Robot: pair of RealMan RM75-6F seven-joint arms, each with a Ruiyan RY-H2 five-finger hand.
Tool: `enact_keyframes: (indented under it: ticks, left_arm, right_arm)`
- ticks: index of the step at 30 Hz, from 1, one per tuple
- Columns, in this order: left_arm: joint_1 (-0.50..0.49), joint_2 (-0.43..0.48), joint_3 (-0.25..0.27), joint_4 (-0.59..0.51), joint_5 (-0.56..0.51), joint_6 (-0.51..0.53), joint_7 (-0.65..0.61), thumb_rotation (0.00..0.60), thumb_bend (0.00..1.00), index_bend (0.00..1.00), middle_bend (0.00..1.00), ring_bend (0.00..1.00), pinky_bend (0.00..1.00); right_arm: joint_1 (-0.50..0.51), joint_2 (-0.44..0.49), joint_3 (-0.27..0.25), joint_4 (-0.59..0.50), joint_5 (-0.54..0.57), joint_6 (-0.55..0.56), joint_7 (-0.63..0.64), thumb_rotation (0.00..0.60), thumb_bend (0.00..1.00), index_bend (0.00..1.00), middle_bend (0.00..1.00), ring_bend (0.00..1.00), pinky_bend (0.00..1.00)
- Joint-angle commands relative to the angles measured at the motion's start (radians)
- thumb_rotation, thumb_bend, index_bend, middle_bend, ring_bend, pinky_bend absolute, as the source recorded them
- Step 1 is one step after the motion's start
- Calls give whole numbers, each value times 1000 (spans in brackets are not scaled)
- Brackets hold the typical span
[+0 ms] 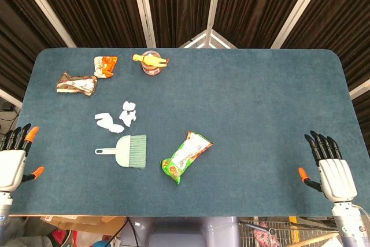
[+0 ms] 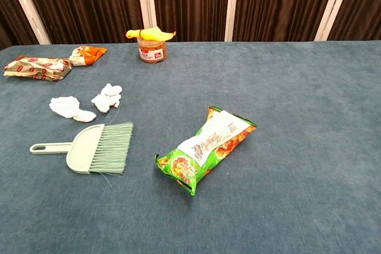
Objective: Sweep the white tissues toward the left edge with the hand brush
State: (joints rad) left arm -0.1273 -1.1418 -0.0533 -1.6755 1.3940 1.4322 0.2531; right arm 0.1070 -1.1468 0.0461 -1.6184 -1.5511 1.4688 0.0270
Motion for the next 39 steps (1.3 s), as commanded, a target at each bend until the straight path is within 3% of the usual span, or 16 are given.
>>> enact_keyframes:
  ticks: [1,13,16,17,19,21,24,30,39]
  left_arm:
    - [0,0,0,0,1,-1,0,600,35,0,0,0,0]
    - [-21,-3,-7,-5,-3,-23,41,600,35,0,26,21,37]
    - [-46,-11,-21,-21,-18,-48,87,600,36,0,301,267,253]
    - [-59,-15,-25,-29,-25,-66,106,600,42,2,487,447,411]
    - [-85,-21,-34,-49,-51,-106,139,600,68,40,684,657,602]
    - [-116,-31,-46,-78,-100,-159,179,600,117,184,847,835,748]
    - [-179,-80,-71,-101,-199,-243,266,600,197,388,986,972,877]
    - [-288,-224,-102,-73,-424,-322,455,600,277,478,1000,1000,960]
    - [-358,-325,-107,-35,-548,-308,563,600,341,462,1000,1000,968]
  right_arm:
    - [-1,3,-1,-2,-2,2,2,600,344,0,0,0,0]
    - [4,-4,-2,0,-6,-4,-4,600,344,0,0,0,0]
    - [5,-4,-1,-1,-6,-6,-3,600,344,0,0,0,0]
    - [6,-4,-1,-3,-6,-6,-1,600,344,0,0,0,0]
    - [5,-3,-2,-3,-9,-3,1,600,343,0,0,0,0]
    - [5,-4,-3,-2,-12,-2,2,600,343,0,0,0,0]
    - [6,-2,-4,-1,-12,-5,8,600,343,0,0,0,0]
    - [6,1,-4,-5,-11,-6,21,600,343,0,0,0,0]
    - [7,3,-3,-7,-10,-6,29,600,344,0,0,0,0]
